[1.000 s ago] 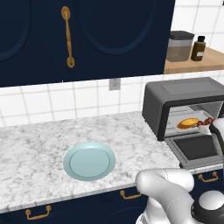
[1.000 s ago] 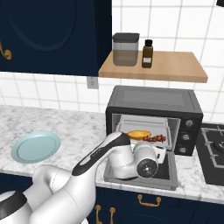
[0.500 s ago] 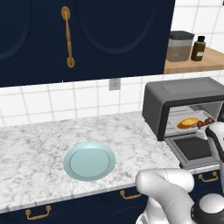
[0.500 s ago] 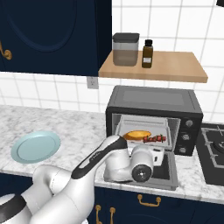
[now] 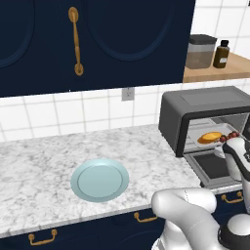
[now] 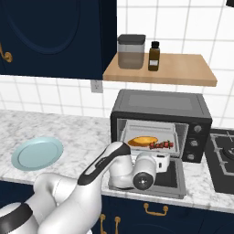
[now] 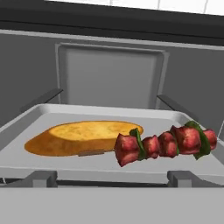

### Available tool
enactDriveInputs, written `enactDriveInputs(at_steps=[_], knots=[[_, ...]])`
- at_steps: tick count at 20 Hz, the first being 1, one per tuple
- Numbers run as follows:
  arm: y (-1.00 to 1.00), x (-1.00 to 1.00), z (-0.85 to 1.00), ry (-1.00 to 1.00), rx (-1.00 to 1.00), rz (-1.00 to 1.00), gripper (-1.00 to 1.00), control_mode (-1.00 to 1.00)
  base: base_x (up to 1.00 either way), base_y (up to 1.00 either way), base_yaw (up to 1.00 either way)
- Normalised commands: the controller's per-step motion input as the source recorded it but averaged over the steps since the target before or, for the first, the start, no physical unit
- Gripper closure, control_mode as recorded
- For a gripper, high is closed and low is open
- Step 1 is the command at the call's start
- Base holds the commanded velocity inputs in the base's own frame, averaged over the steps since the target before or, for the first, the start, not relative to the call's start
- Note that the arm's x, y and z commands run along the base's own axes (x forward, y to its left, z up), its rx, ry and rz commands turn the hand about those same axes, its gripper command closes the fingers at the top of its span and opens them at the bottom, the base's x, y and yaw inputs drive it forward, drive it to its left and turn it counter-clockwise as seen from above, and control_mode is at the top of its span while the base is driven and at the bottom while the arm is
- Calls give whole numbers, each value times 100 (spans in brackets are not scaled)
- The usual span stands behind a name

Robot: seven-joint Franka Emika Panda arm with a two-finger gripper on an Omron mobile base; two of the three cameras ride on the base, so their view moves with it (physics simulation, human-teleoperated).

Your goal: Pick up the kebab skewer and baguette bread, and place them inside the toaster oven. Close the toaster oven door and start by setting the timer.

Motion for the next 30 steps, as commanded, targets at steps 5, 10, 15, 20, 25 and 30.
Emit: enactDriveInputs(at_steps=[5, 10, 15, 20, 25, 30], knots=[[-1, 3, -13, 0, 4, 0, -100, -100, 0, 0, 0], [0, 4, -6, -1, 4, 0, -100, -100, 0, 0, 0], [0, 11, -3, -1, 6, 0, -100, -100, 0, 0, 0], [0, 12, 0, -2, 3, 0, -100, -100, 0, 0, 0], [0, 13, 0, -1, 0, 0, -100, -100, 0, 0, 0], [0, 12, -7, 0, 0, 0, -100, -100, 0, 0, 0]])
